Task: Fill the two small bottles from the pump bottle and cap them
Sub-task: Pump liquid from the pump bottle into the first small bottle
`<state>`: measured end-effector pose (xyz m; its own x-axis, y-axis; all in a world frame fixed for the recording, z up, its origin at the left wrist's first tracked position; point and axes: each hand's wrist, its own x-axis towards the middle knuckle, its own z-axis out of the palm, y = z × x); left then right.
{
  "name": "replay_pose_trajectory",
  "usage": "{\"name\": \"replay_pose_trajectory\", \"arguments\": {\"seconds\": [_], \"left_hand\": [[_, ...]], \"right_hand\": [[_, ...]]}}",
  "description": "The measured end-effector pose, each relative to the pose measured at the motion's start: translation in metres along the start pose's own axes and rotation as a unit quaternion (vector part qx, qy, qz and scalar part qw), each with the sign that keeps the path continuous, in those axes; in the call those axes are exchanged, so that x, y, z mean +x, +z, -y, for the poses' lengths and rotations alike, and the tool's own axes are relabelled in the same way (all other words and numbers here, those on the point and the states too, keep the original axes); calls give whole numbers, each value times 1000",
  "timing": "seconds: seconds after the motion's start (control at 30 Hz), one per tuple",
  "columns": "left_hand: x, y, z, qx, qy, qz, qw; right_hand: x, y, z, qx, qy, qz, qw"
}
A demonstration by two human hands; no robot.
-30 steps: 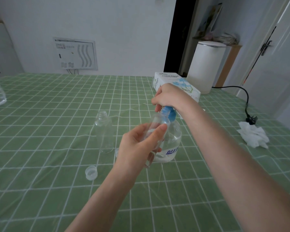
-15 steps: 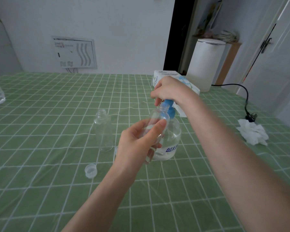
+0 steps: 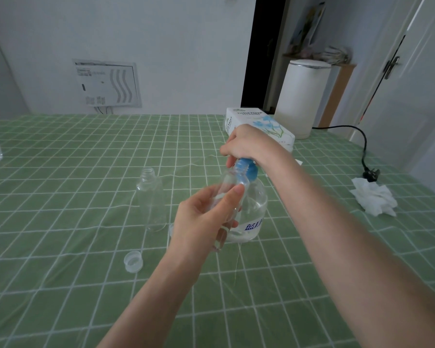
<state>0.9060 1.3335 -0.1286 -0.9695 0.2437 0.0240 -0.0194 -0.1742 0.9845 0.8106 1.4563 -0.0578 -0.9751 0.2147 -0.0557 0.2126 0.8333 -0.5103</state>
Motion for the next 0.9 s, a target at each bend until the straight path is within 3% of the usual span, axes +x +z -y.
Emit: {"name": "replay_pose_trajectory", "arguments": {"seconds": [0.23, 0.77, 0.9], "left_hand": [[0, 1, -3, -8, 8, 5, 1000], [1, -1, 1, -9, 6, 5, 1000], [2, 0, -2, -6, 13, 5, 1000]], "right_hand": [[2, -10, 4, 5, -13, -42, 999], [-3, -1, 1, 15, 3, -8, 1000], [-6, -4, 3, 82, -20, -59, 995]]}}
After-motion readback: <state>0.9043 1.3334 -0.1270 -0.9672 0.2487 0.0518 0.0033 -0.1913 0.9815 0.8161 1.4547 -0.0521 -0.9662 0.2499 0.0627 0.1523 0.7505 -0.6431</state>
